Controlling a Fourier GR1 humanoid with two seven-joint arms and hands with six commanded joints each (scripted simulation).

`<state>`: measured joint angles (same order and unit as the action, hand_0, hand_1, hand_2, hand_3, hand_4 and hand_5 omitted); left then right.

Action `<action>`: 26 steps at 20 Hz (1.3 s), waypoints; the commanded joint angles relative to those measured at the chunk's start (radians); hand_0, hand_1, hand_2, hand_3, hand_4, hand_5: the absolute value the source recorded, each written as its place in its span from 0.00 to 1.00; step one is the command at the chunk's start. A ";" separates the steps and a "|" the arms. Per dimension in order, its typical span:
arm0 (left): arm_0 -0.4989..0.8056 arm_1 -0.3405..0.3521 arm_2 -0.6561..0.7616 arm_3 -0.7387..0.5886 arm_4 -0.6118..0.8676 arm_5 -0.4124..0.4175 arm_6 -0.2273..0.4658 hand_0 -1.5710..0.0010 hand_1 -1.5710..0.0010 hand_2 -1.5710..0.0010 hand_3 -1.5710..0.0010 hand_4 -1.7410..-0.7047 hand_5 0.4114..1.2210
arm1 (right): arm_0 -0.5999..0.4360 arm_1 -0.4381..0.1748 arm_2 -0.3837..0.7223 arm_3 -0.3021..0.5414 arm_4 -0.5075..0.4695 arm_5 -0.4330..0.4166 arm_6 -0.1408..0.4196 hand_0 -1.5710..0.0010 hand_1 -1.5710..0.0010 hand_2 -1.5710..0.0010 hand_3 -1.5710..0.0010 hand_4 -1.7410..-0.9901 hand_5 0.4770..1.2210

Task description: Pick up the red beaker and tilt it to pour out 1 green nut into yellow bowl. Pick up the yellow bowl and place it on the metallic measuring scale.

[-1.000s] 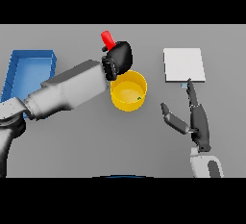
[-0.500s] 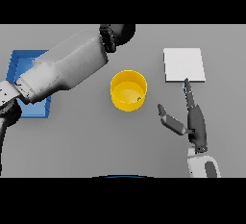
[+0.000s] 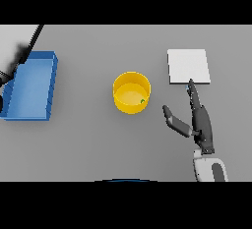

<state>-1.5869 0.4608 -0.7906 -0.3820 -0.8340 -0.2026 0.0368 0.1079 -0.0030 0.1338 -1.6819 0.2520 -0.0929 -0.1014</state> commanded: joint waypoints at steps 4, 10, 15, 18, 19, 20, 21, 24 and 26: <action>0.082 0.086 0.215 0.043 0.196 0.086 0.019 0.00 0.00 0.00 0.11 0.00 1.00 | -0.010 -0.014 -0.011 0.010 -0.012 0.007 -0.021 1.00 1.00 1.00 1.00 0.69 0.15; 0.340 0.202 0.420 -0.093 0.445 0.235 0.140 0.00 0.00 0.00 0.09 0.00 1.00 | -0.019 -0.036 -0.013 0.018 -0.012 0.022 -0.034 1.00 1.00 1.00 1.00 0.70 0.16; 0.626 0.251 0.487 -0.353 0.609 0.363 0.318 0.00 0.00 0.00 0.07 0.00 1.00 | -0.029 -0.046 0.001 0.021 0.015 0.024 -0.016 1.00 1.00 1.00 1.00 0.70 0.22; 0.816 0.276 0.480 -0.565 0.672 0.453 0.418 0.00 0.00 0.00 0.08 0.00 1.00 | -0.030 -0.049 0.005 0.032 0.027 0.022 -0.009 1.00 1.00 1.00 1.00 0.71 0.24; 0.863 0.280 0.478 -0.605 0.690 0.471 0.428 0.00 0.00 0.00 0.08 0.00 1.00 | -0.026 -0.049 0.003 0.028 0.021 0.024 -0.013 1.00 1.00 1.00 1.00 0.71 0.25; 0.909 0.288 0.477 -0.642 0.703 0.492 0.447 0.00 0.00 0.00 0.08 0.00 1.00 | -0.016 -0.051 0.008 0.017 0.027 0.024 -0.022 1.00 1.00 1.00 1.00 0.70 0.25; 0.944 0.286 0.469 -0.672 0.712 0.515 0.467 0.00 0.00 0.00 0.08 0.00 1.00 | -0.019 -0.047 0.012 0.017 0.025 0.027 -0.018 1.00 1.00 1.00 1.00 0.70 0.25; 1.003 0.286 0.458 -0.720 0.739 0.557 0.508 0.00 0.00 0.00 0.05 0.00 1.00 | -0.030 -0.051 0.002 0.023 0.019 0.026 -0.009 1.00 1.00 1.00 1.00 0.70 0.25; 1.047 0.296 0.449 -0.756 0.751 0.577 0.521 0.00 0.00 0.00 0.03 0.00 0.97 | -0.034 -0.056 -0.001 0.028 0.014 0.031 -0.013 1.00 1.00 1.00 1.00 0.70 0.26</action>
<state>-0.5397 0.7564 -0.3415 -1.1375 -0.0806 0.3745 0.5555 0.0735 -0.0591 0.1327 -1.6541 0.2658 -0.0619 -0.1154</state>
